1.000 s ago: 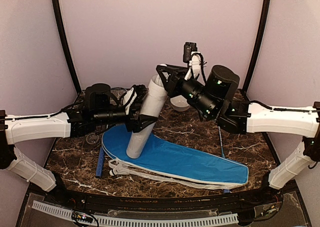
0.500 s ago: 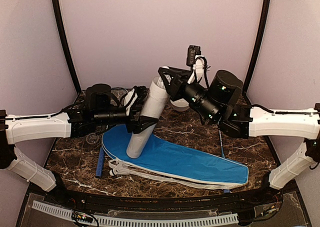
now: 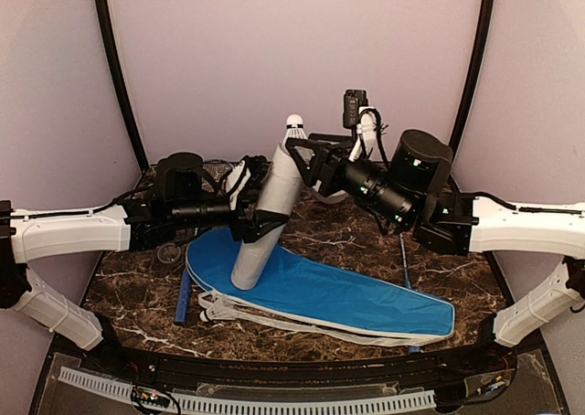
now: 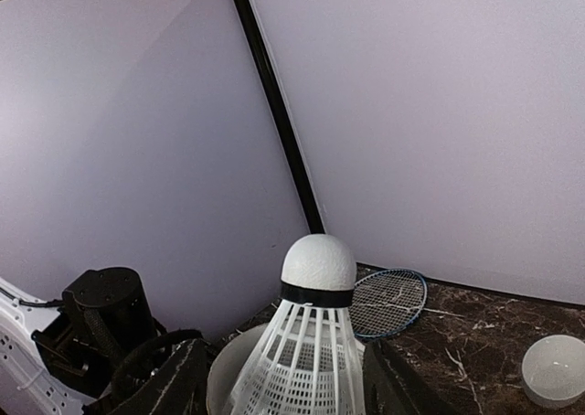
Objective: Pack up the badminton gear
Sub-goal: Place the shuttlecock in the shuttle tube, then adjust the shuttlecock in the shuttle tube.
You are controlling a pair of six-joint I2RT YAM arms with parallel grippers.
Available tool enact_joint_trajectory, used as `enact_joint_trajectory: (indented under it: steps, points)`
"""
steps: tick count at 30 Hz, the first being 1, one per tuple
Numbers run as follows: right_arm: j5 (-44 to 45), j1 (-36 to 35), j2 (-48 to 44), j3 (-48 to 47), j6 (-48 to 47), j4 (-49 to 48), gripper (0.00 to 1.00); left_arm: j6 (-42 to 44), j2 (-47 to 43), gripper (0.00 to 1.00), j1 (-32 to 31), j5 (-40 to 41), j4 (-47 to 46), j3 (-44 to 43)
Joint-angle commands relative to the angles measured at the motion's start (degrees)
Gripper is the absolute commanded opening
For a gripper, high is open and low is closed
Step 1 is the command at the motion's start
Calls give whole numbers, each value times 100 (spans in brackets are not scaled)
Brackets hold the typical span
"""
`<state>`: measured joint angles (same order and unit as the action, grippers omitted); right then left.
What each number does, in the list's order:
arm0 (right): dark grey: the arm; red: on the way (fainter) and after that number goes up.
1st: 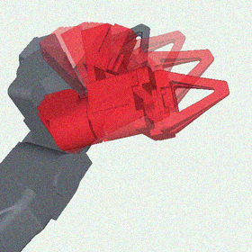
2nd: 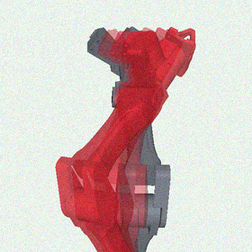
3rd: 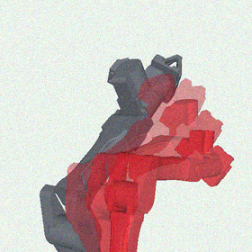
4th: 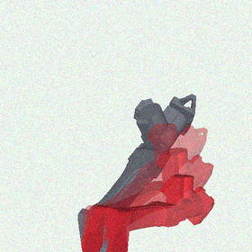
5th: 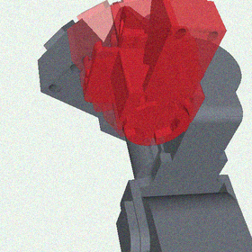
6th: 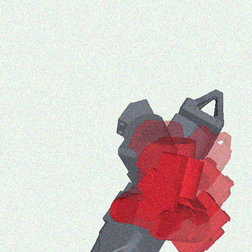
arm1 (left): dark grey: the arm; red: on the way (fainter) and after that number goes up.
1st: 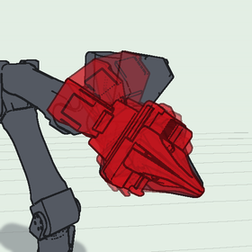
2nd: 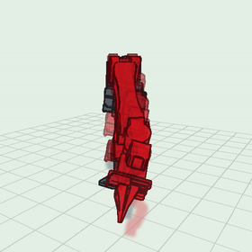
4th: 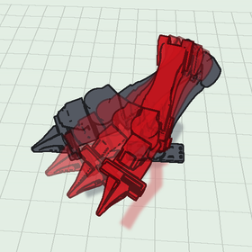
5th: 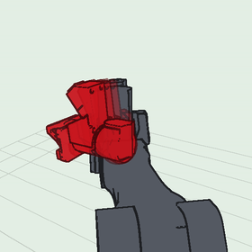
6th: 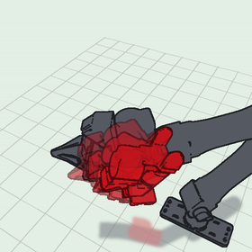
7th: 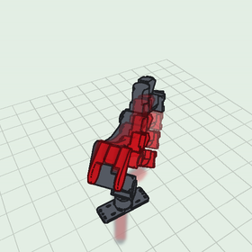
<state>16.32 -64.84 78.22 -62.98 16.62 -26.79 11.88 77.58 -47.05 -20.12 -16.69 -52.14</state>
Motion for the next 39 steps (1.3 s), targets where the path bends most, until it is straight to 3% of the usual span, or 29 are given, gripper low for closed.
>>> enact_joint_trajectory:
  steps: [1,4,11,20,27,39]
  points:
    - [-162,-64,-234,-48,34,457,62,-40,70,68,24,-56,267,21]
    - [-225,-50,-342,-455,12,1121,68,159,96,68,13,-13,358,28]
    - [-618,335,-625,-1692,277,3826,73,599,82,68,-158,99,634,-27]
    - [-3291,1480,-261,-3676,157,7008,72,834,208,68,-500,-110,1027,-204]
    - [-4076,1549,-41,-3948,-215,7618,71,907,313,68,-736,-98,1154,-238]
    - [-4207,1553,141,-3722,-427,7366,58,923,340,68,-850,-54,1168,-237]
